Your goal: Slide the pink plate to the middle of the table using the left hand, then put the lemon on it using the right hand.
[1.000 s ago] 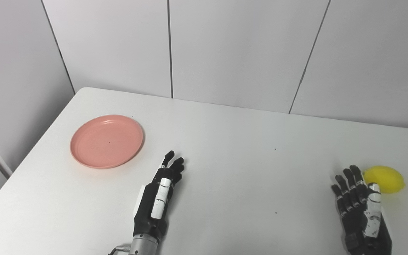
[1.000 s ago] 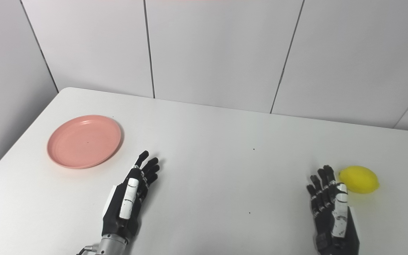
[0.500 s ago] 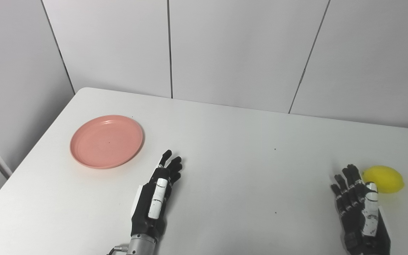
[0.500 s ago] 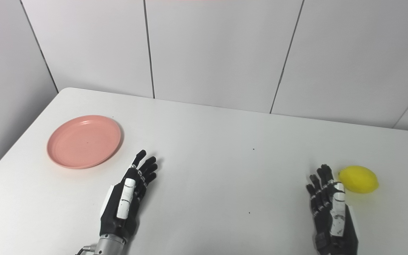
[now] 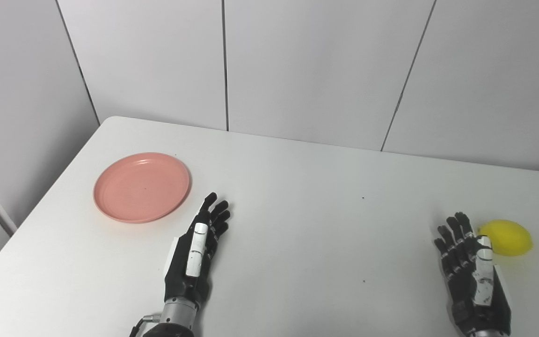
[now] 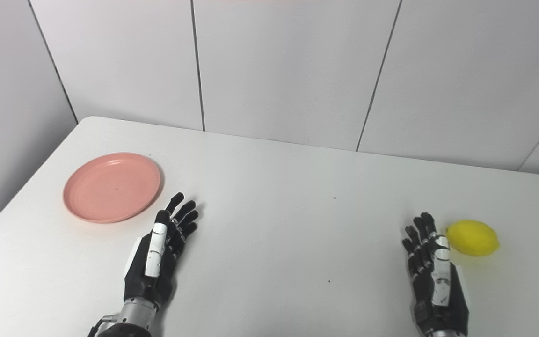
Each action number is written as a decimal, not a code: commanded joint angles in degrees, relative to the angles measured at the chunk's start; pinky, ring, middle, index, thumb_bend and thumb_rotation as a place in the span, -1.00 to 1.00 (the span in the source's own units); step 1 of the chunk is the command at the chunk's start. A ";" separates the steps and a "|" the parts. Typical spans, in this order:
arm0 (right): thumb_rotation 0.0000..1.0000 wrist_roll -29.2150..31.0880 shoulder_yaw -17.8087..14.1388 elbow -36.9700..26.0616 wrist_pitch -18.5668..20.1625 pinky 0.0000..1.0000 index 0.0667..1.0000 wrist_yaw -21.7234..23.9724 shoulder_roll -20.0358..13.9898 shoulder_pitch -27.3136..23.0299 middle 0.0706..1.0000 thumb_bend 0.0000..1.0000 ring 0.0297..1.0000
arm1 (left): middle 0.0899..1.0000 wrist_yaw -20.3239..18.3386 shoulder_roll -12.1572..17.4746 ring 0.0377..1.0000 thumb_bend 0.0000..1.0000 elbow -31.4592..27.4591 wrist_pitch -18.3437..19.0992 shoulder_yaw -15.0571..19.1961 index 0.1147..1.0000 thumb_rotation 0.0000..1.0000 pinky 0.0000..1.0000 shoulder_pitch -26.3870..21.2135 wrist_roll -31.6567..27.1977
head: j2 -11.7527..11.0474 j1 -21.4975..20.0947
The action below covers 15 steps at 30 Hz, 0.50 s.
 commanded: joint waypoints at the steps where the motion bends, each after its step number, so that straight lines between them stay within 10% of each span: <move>1: 0.96 -0.15 1.08 3.79 -2.93 1.00 0.95 0.70 2.02 2.33 0.95 0.46 0.94 | 0.80 -0.15 0.56 0.84 0.52 -1.24 1.35 0.29 0.80 0.81 0.89 -1.82 -1.30 | -0.04 -0.26; 15: 0.95 -1.85 1.42 5.32 -4.85 1.00 0.93 0.59 3.24 1.42 0.92 0.47 0.92 | 0.78 -1.26 4.43 0.84 0.59 -4.02 6.22 0.80 0.79 0.86 0.93 -8.01 -3.84 | -1.03 -0.93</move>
